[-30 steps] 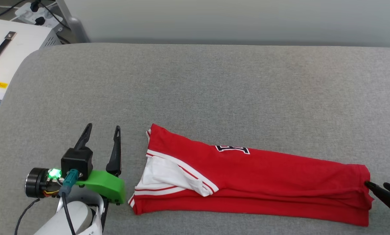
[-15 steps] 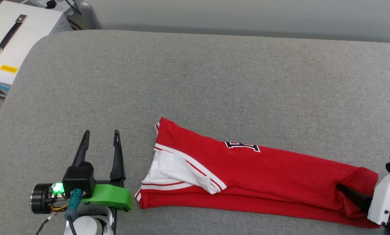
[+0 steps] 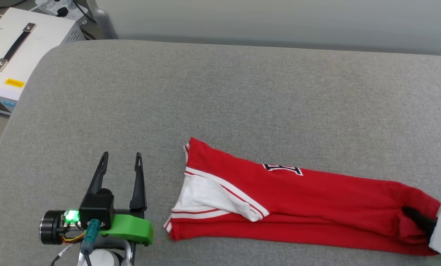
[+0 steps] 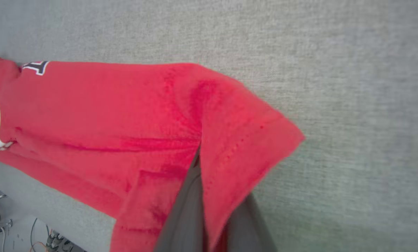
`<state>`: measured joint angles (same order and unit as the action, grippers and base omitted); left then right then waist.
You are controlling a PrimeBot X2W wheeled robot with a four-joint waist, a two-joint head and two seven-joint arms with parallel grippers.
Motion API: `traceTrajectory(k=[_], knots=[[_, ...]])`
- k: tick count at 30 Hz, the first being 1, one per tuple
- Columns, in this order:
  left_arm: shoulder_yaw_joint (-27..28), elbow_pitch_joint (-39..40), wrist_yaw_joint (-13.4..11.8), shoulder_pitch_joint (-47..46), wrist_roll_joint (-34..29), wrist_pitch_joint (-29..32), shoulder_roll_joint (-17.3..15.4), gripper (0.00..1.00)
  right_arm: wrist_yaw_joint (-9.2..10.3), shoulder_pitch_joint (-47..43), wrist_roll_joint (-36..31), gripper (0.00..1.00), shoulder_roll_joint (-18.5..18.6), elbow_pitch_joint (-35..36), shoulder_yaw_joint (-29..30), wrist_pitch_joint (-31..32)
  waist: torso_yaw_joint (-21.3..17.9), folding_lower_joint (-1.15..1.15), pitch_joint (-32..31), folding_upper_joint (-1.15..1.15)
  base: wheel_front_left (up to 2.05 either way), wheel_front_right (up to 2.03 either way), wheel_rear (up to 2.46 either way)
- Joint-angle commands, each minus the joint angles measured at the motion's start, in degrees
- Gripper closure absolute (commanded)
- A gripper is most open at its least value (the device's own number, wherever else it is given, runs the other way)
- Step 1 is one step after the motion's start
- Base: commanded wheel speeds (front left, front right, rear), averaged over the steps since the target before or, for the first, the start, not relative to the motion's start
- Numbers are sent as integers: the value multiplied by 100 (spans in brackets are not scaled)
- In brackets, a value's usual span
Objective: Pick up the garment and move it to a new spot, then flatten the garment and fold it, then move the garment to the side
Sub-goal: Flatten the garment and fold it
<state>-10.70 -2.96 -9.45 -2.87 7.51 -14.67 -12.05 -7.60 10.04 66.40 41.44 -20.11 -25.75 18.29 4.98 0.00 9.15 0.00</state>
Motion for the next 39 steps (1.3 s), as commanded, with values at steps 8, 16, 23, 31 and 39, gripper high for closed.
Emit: traceTrajectory(k=[8,16,23,31,39], knots=[[170,-58,251,226,-226,-32,210,0,11,-318,-6,100,716,-402,286,-214,-77,0,-215,0,0,0,0],[348,-83,396,353,-326,-32,282,0,11,-502,126,100,906,392,369,-131,-162,0,-317,0,0,0,0],[423,-92,494,353,-438,-33,350,0,11,-470,151,100,642,1726,240,267,-139,0,-328,0,0,0,0],[431,-109,564,251,-516,-33,436,0,11,302,-553,100,-86,2189,-250,850,-49,0,-163,0,0,0,0],[378,-145,633,0,-584,-33,515,0,11,1439,-1389,100,-1048,1679,-1130,1121,80,0,98,0,0,0,0]])
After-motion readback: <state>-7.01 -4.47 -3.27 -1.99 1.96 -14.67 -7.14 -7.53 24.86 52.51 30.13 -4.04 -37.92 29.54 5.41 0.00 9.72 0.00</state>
